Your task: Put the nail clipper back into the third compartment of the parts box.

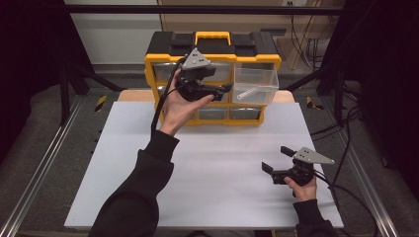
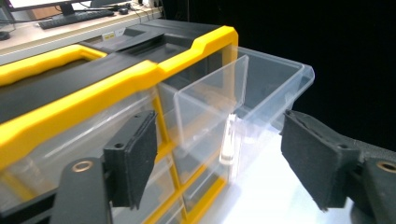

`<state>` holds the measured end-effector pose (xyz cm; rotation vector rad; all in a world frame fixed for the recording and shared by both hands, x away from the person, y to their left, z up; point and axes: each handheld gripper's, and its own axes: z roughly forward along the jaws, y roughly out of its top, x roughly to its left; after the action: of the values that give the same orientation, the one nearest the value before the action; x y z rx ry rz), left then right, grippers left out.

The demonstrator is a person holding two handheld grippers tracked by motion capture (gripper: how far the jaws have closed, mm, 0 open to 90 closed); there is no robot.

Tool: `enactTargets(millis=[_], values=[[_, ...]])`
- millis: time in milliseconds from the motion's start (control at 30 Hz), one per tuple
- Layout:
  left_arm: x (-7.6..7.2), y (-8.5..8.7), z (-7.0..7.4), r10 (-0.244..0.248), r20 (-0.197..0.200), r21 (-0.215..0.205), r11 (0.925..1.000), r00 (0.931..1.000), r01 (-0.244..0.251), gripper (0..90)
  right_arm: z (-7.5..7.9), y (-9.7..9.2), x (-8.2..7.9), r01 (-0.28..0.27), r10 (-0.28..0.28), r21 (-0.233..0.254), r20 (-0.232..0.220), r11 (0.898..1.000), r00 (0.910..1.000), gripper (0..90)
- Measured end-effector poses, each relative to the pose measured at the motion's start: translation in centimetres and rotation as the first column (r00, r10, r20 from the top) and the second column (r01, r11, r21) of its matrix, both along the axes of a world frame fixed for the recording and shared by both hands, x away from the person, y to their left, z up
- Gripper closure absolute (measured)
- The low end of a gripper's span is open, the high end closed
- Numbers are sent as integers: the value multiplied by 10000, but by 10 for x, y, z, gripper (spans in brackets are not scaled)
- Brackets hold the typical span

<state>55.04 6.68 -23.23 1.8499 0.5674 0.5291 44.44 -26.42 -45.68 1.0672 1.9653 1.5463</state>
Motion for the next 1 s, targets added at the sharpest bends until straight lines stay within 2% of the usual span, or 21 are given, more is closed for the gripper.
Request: enactTargets(millis=[233,433,567,733,800,1000], values=[[-14,35,-14,22,-191,-469,9989,9998,-31,167,0,0,0,10,-10,-50,-21,10000,10000,5],[-25,62,-31,119,-250,-598,9981,9996,-134,115,0,0,0,18,-18,-62,-4,10000,10000,5],[-32,82,-43,118,-428,-881,9960,9990,-156,96,0,0,0,16,-16,-80,-9,10000,10000,5],[-43,106,-57,269,-298,-1028,9943,9992,-298,91,0,0,0,35,-35,-58,35,10000,10000,5],[-49,116,-65,307,-375,-1170,9925,9988,-349,90,0,-1,0,37,-37,-57,8,10000,10000,5],[-61,141,-95,620,-540,-1139,9912,9966,-678,85,0,-1,0,57,-57,-61,-9,10000,10000,5]])
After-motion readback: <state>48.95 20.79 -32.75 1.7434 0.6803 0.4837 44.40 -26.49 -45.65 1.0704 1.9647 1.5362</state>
